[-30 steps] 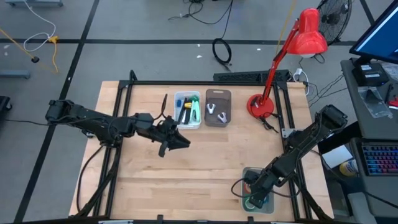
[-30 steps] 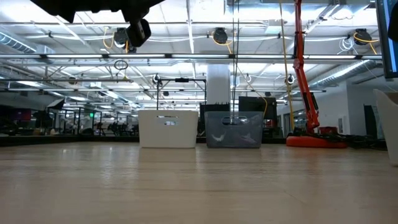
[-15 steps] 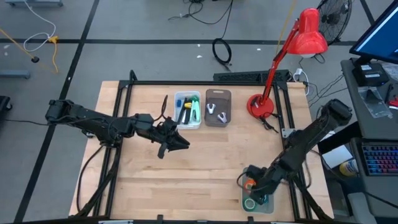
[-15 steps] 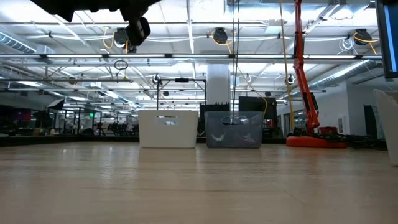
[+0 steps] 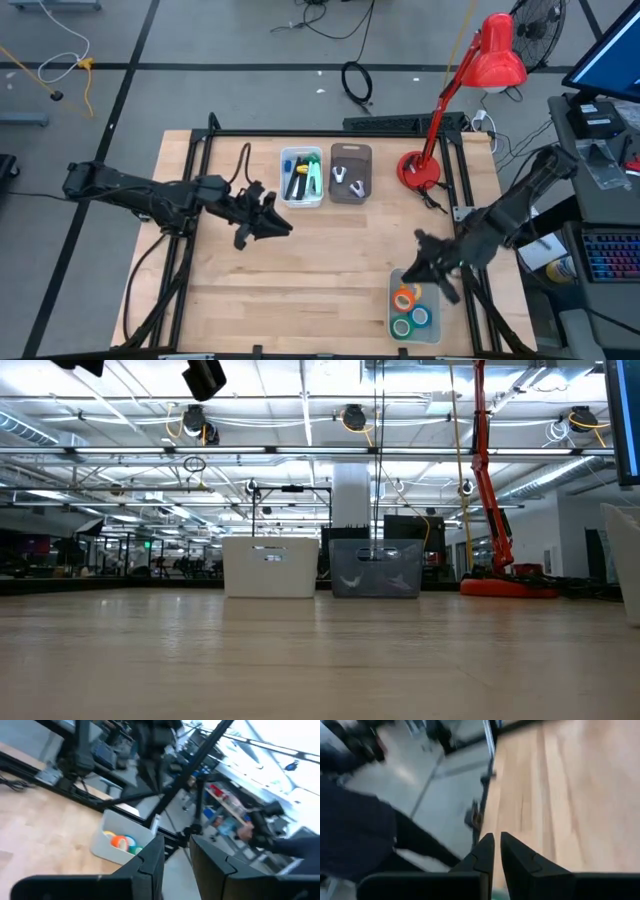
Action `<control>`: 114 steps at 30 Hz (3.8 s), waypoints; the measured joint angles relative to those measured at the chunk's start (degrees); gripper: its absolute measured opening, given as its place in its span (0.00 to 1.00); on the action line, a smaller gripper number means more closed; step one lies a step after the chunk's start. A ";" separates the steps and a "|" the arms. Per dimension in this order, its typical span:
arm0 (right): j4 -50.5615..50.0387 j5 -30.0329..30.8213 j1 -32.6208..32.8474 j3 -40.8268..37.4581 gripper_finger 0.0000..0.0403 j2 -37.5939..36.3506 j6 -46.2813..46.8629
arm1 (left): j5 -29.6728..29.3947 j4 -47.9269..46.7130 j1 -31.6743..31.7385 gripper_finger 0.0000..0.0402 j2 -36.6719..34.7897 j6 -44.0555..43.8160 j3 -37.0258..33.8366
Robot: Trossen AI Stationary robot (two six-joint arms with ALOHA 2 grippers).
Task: Pick and place Stapler, Stapler remover, tape
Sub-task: Return to Home Position
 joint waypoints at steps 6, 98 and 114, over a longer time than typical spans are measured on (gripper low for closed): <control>1.66 -0.03 -3.59 -0.02 0.05 -9.32 -6.08 | 4.45 0.04 0.00 0.24 -0.50 1.30 0.02; 9.58 -25.69 -47.01 -37.70 0.05 -52.67 -20.40 | -3.70 -7.57 7.82 0.24 -40.35 29.82 -31.68; 13.56 -21.28 -47.01 -43.52 0.05 -53.85 -20.10 | -2.55 -5.04 11.70 0.24 -42.68 29.93 -35.91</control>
